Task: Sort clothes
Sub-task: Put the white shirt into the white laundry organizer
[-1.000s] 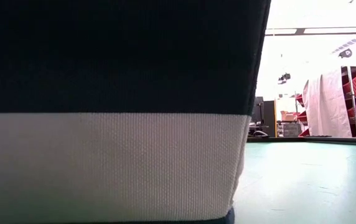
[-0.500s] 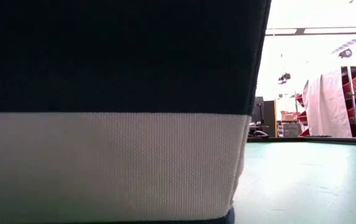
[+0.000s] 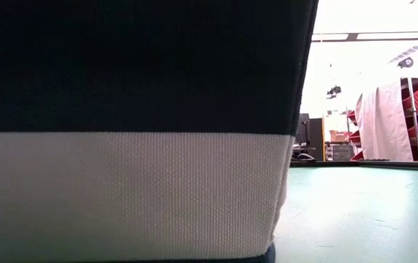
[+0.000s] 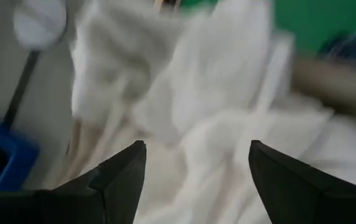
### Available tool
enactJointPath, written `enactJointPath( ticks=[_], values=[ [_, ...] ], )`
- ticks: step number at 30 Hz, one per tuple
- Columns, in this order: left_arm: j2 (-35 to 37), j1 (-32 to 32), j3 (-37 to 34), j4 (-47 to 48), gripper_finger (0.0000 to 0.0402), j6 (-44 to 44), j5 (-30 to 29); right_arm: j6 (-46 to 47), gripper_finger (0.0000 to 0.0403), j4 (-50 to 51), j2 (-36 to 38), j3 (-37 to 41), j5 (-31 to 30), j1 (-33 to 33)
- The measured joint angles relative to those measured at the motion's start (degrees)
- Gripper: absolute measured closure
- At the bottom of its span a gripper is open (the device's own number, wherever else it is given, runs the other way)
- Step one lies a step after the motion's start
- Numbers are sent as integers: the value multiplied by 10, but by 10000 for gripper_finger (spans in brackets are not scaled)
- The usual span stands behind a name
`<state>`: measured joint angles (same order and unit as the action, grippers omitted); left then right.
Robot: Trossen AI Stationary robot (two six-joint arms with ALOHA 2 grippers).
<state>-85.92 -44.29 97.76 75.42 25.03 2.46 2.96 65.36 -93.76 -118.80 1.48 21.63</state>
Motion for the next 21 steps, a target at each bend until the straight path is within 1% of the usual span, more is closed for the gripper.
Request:
enactJointPath(
  ticks=[3, 6, 10, 16, 21],
  values=[
    [10, 2, -3, -52, 139, -7, 67, -2, 147, -1, 0, 0, 0, 0],
    [6, 20, -12, -88, 142, -14, 80, -8, 152, -1, 0, 0, 0, 0],
    [-21, 39, -20, -87, 143, 4, 76, -8, 152, -1, 0, 0, 0, 0],
    [-68, 50, -21, -84, 143, 29, 30, -5, 140, -1, 0, 0, 0, 0],
    [-99, 48, -21, -85, 143, 39, 30, 1, 136, 4, 0, 0, 0, 0]
  ],
)
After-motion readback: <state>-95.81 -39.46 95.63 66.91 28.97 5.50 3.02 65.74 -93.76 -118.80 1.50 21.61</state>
